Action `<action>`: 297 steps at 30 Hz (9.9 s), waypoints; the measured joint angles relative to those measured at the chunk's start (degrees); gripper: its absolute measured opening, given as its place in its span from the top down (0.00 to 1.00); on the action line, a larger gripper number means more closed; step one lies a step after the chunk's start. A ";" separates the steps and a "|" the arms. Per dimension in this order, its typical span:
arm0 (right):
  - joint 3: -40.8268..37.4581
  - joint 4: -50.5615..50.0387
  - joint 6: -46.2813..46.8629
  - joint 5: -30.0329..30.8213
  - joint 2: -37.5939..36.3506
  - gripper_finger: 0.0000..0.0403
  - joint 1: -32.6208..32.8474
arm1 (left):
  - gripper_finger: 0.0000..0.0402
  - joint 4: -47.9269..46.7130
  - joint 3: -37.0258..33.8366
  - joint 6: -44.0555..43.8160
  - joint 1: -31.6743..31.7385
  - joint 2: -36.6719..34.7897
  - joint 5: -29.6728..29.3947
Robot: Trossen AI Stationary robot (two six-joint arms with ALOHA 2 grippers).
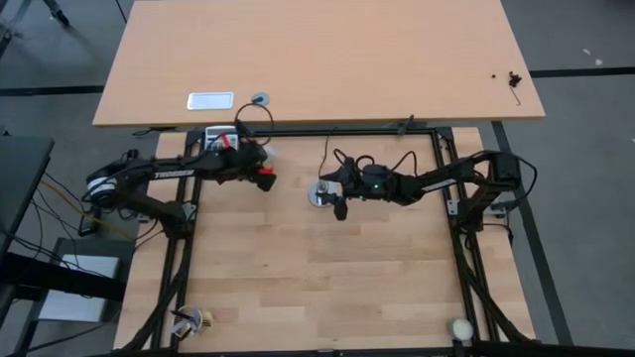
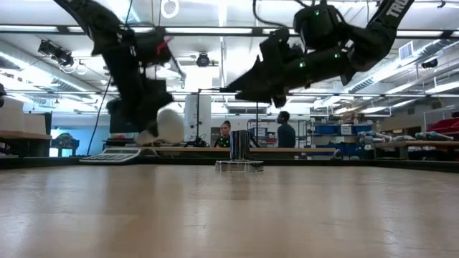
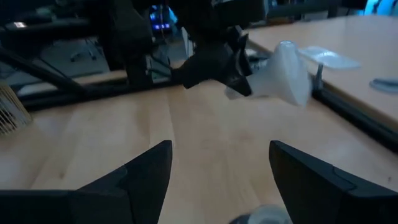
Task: Screw lightbulb
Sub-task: Insert the lightbulb into the lamp
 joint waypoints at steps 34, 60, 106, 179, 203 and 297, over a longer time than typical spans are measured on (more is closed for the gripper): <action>-0.02 -20.34 -0.59 7.25 -21.63 0.90 -0.06 | 0.69 58.87 -0.78 26.77 -15.99 14.03 14.79; 0.00 -15.05 -1.04 10.16 -20.58 0.94 0.76 | 0.70 59.93 -1.29 23.27 -13.48 22.22 14.67; 16.22 -38.85 -3.38 5.80 -7.55 0.98 -3.13 | 0.98 56.50 1.27 24.15 -13.61 22.29 15.11; 13.86 -52.62 -2.53 16.09 -13.51 0.98 1.86 | 1.00 52.50 4.51 21.59 -16.21 26.74 18.02; 13.77 -51.99 -3.16 15.50 -13.47 0.98 1.11 | 1.00 50.59 7.65 18.83 -16.08 35.83 15.42; 14.05 -38.20 -3.49 4.77 -9.46 0.98 0.85 | 1.00 25.59 7.24 24.77 -16.47 21.41 12.97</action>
